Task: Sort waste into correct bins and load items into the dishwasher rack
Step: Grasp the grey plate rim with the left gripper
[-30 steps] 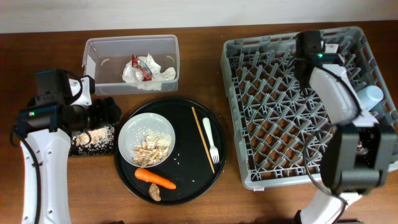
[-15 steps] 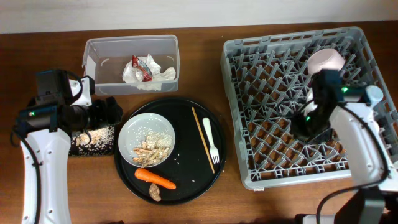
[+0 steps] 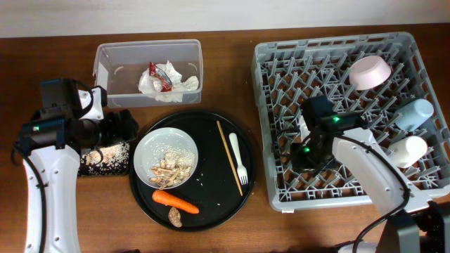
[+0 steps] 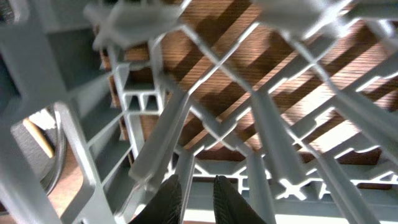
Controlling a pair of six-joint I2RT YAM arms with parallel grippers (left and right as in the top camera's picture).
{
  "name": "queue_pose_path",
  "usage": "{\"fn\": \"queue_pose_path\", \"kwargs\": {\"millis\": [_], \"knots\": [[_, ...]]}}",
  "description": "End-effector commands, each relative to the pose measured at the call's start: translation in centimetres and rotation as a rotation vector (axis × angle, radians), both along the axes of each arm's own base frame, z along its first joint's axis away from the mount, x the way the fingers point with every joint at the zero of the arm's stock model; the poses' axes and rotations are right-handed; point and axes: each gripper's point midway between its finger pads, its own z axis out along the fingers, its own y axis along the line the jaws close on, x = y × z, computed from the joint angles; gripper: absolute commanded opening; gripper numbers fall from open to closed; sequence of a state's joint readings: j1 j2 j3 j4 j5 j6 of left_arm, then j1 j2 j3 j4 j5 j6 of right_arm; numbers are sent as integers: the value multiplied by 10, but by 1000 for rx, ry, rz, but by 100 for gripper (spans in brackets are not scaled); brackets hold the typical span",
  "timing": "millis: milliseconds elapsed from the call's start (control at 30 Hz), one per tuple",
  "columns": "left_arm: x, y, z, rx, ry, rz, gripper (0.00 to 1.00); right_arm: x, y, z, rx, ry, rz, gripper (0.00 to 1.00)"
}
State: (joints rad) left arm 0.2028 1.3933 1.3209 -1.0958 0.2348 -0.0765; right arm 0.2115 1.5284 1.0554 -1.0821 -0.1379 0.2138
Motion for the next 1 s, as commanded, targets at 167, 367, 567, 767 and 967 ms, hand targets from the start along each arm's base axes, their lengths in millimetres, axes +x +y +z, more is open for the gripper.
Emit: {"fn": "queue_pose_path", "kwargs": {"millis": [167, 367, 567, 767, 967], "knots": [[0, 1, 1, -3, 0, 8, 96, -1, 14, 8, 12, -19, 38, 23], [0, 0, 2, -7, 0, 6, 96, 33, -24, 106, -137, -300, -94, 36], [14, -73, 5, 3, -62, -222, 93, 21, -50, 128, -125, -347, -175, 71], [18, -157, -101, 73, 213, -413, 93, 14, -51, 125, -132, -316, -172, 71], [31, -175, -184, 63, 335, -385, 89, 14, -50, 125, -132, -315, -172, 71]]}}
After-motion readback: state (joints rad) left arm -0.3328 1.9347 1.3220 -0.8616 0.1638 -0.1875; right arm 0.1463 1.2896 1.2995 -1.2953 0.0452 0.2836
